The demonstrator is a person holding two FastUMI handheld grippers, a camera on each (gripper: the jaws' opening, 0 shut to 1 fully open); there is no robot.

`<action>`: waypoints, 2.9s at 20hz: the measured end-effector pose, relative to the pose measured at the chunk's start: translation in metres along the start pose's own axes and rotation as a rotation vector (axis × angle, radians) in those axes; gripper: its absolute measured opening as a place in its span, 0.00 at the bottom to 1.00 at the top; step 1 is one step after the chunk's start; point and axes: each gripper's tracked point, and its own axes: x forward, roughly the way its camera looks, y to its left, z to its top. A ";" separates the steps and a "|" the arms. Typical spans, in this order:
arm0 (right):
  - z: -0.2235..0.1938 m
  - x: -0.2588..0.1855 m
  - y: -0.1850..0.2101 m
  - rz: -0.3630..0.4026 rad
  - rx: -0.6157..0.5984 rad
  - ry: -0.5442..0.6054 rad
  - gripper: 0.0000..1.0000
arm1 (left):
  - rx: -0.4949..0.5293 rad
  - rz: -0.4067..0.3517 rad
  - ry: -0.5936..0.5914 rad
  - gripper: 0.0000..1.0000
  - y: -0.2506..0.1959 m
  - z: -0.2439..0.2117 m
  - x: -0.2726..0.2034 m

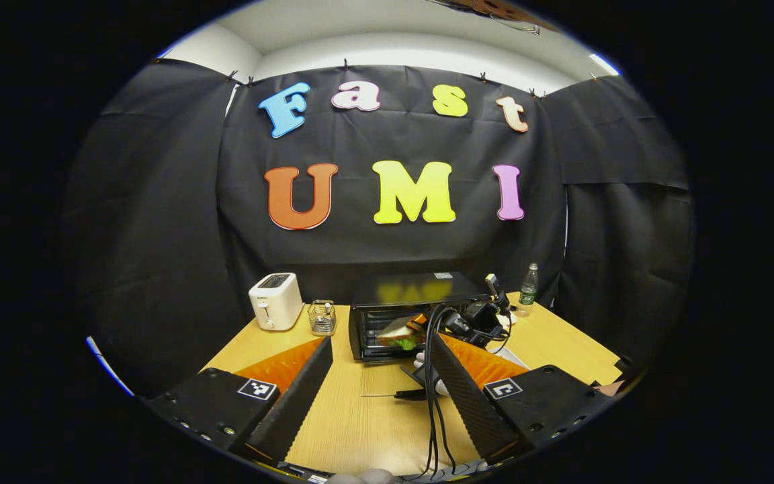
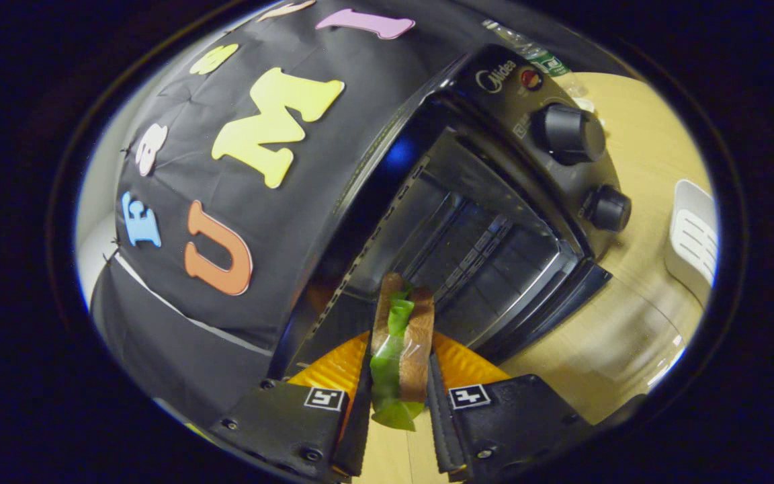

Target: Open the electric oven with the left hand, put the food in, and close the electric oven.

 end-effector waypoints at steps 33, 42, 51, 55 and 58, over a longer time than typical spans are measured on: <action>0.170 -0.303 0.028 -0.127 -1.013 -0.235 0.89 | 0.001 0.064 0.032 0.96 -0.009 -0.037 0.030; 0.251 -0.415 0.016 -0.170 -0.999 -0.289 0.90 | -0.027 0.012 0.153 0.96 -0.064 -0.122 0.072; 0.272 -0.472 -0.003 -0.245 -1.010 -0.278 0.90 | -0.030 0.009 0.250 0.96 -0.092 -0.205 0.115; 0.266 -0.477 -0.010 -0.268 -0.999 -0.248 0.91 | -0.026 0.014 0.280 0.96 -0.098 -0.232 0.129; 0.271 -0.477 -0.011 -0.283 -1.005 -0.230 0.91 | -0.011 0.020 0.291 0.97 -0.098 -0.244 0.136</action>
